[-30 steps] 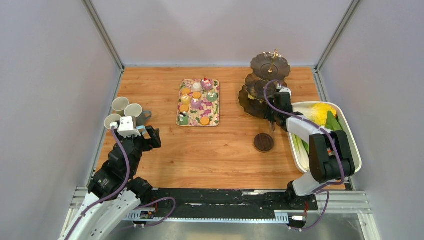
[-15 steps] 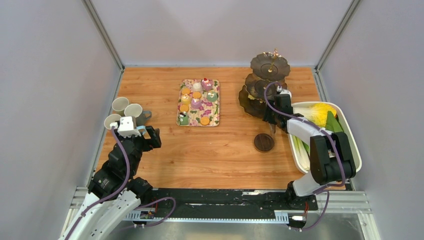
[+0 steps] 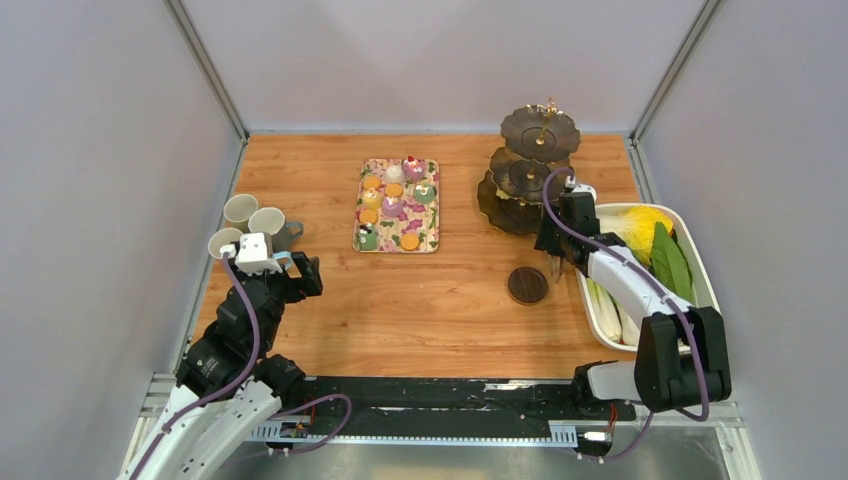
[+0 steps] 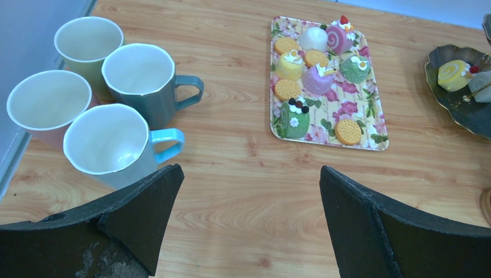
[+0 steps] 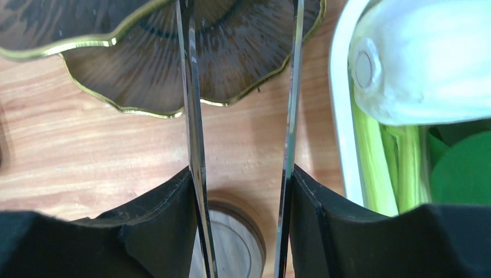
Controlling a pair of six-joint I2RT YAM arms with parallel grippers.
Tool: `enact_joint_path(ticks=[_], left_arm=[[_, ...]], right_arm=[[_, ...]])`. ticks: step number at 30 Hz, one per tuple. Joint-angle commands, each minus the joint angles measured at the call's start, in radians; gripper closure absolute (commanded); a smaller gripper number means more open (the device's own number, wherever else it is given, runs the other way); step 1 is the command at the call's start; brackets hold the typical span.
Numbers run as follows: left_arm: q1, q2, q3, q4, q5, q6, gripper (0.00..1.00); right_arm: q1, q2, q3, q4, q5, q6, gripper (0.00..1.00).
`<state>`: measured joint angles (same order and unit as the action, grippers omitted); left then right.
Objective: Serve the afternoon tea
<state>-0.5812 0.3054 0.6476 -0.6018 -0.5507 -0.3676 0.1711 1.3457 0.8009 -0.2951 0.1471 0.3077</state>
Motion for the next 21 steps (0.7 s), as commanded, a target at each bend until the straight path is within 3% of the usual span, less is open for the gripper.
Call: enact_joint_path(ticks=[1, 7, 13, 21], left_arm=[[-0.001, -0.005, -0.008, 0.027, 0.008, 0.018, 0.00], [-0.002, -0.002, -0.009, 0.030, 0.010, 0.019, 0.00], [-0.002, 0.002, -0.009, 0.031, 0.016, 0.019, 0.00], [-0.002, 0.004, -0.009, 0.031, 0.016, 0.019, 0.00]], right_arm=[[-0.004, -0.071, 0.012, -0.135, -0.006, -0.002, 0.45], [0.014, -0.143, 0.019, -0.260, -0.055, 0.036, 0.47], [0.106, -0.209, 0.050, -0.314, -0.081, 0.074, 0.50], [0.365, -0.174, 0.139, -0.333, -0.038, 0.149, 0.52]])
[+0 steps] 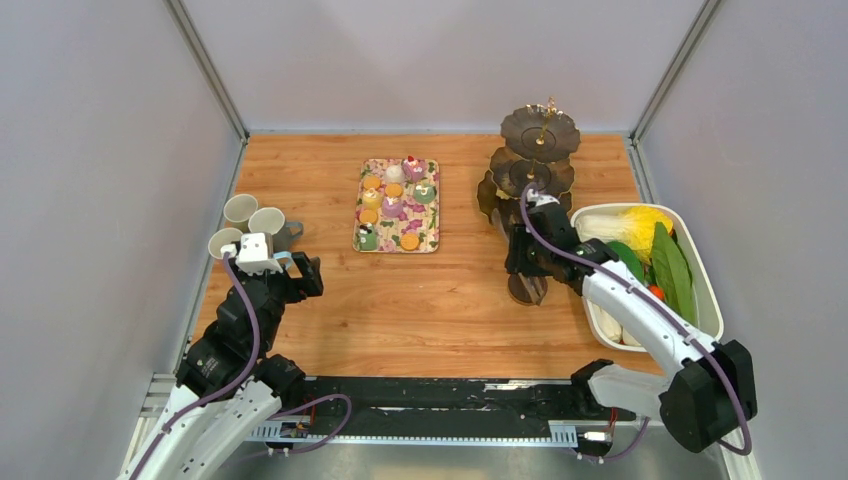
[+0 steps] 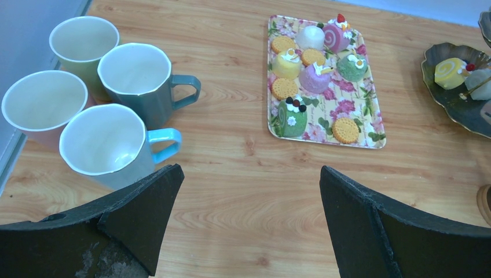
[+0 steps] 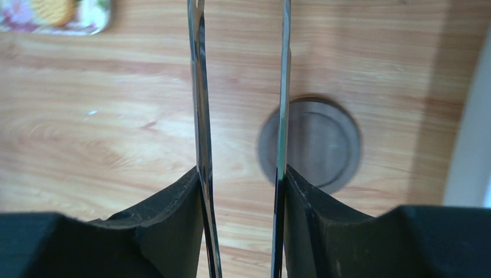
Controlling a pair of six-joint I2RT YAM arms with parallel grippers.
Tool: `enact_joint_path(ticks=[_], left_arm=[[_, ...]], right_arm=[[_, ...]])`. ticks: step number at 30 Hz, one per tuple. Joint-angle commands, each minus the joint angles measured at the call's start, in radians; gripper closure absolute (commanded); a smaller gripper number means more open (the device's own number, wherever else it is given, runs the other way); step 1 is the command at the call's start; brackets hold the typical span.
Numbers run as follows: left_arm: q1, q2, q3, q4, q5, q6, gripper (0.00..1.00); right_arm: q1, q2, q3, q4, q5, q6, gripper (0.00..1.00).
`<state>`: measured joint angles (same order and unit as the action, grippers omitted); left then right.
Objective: Serve the afternoon tea
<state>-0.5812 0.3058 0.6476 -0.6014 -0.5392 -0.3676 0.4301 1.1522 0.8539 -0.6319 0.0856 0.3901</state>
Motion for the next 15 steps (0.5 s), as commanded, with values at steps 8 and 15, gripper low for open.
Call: enact_joint_path(ticks=[8, 15], left_arm=[[-0.002, -0.002, -0.006, 0.025, -0.006, 0.015, 0.00], [-0.002, -0.006, -0.005, 0.019, -0.022, 0.009, 0.00]], right_arm=[[0.366, 0.229, 0.252, 0.059, 0.079, 0.117, 0.51], [0.514, 0.436, 0.402, 0.141, 0.077, 0.107, 0.50]])
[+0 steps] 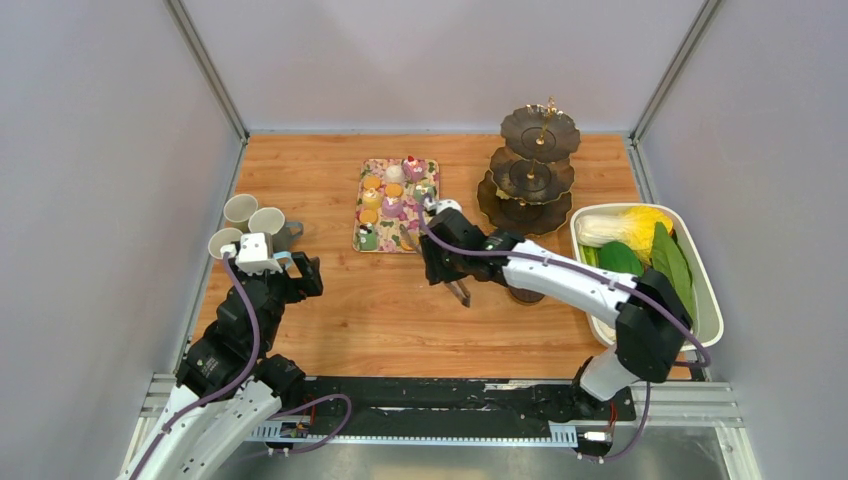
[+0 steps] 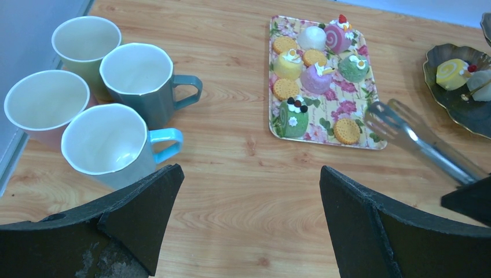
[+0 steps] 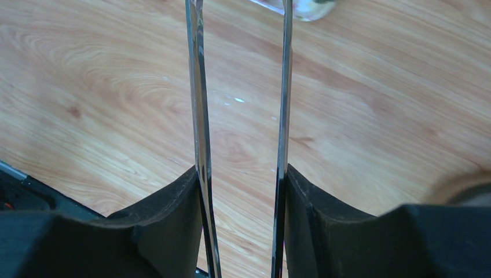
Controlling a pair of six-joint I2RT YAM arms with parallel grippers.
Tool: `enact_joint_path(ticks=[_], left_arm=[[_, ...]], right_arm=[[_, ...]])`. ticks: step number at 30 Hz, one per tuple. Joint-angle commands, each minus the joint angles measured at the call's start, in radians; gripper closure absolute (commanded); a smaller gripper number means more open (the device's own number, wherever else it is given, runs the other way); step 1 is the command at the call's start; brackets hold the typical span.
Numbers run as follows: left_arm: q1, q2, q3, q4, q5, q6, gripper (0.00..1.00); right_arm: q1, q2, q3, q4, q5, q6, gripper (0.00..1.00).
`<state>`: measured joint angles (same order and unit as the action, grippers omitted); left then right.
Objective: Serve the afternoon tea
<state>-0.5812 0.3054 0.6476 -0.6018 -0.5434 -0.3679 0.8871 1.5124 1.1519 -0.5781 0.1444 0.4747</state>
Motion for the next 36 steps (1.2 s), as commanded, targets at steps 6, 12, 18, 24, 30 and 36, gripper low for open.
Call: enact_joint_path(ticks=[6, 12, 18, 24, 30, 36], left_arm=[[-0.002, -0.009, -0.001, 0.013, -0.024, 0.005, 0.00], [-0.002, -0.022, -0.001, 0.008, -0.034, -0.001, 0.00], [-0.001, -0.025, -0.002, 0.008, -0.031, -0.003, 0.00], [-0.002, -0.023, -0.003, 0.010, -0.029, -0.001, 0.00], [-0.002, -0.021, -0.003, 0.010, -0.029, -0.001, 0.00], [-0.002, -0.019, -0.002, 0.010, -0.030, -0.002, 0.00]], right_arm=[[0.120, 0.213, 0.230, 0.097, 0.055, 0.007, 0.46], [0.134, 0.312, 0.307, 0.099, 0.094, 0.029, 0.44], [0.140, 0.398, 0.376, 0.101, 0.082, 0.035, 0.42], [0.144, 0.452, 0.394, 0.102, 0.105, 0.045, 0.41], [0.142, 0.467, 0.371, 0.097, 0.148, 0.043, 0.43], [0.132, 0.442, 0.347, 0.089, 0.185, 0.019, 0.51]])
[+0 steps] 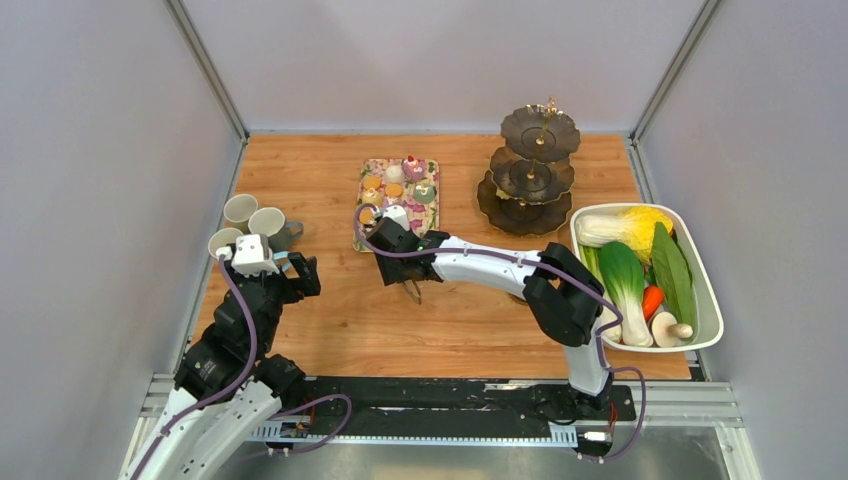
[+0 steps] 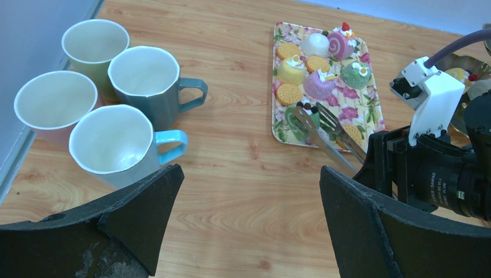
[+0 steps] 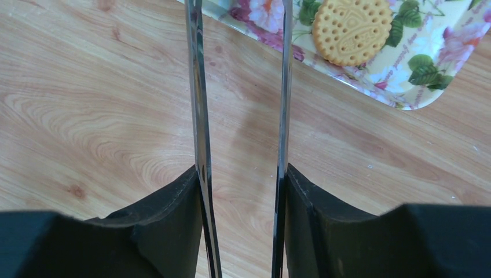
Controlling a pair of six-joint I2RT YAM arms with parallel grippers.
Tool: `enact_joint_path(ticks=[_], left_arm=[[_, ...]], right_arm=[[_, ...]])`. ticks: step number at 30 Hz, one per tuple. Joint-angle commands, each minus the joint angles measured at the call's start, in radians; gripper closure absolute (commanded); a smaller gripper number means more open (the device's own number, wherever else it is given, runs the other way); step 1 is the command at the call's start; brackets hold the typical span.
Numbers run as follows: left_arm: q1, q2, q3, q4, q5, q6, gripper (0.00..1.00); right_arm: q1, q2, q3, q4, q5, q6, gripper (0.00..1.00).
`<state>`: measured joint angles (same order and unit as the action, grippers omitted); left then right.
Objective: Serve the afternoon tea
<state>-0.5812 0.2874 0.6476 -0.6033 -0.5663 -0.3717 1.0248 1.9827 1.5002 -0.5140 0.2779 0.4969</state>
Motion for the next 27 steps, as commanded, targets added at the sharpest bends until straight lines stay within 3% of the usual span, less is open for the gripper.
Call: enact_joint_path(ticks=[1, 9, 17, 27], left_arm=[[-0.002, -0.001, -0.003, 0.011, -0.006, 0.003, 0.00], [-0.002, 0.000, -0.003, 0.011, -0.005, 0.001, 0.00], [-0.002, 0.010, -0.002, 0.012, 0.000, 0.001, 0.00], [-0.002, 0.021, -0.004, 0.014, 0.003, 0.006, 0.00]], right_arm=[[-0.009, -0.036, -0.006, 0.025, 0.054, -0.008, 0.53], [-0.015, -0.122, -0.029, 0.022, 0.043, -0.065, 0.68], [-0.073, -0.307, -0.149, -0.011, 0.041, -0.047, 0.70], [-0.255, -0.579, -0.389, -0.079, 0.060, -0.003, 0.70]])
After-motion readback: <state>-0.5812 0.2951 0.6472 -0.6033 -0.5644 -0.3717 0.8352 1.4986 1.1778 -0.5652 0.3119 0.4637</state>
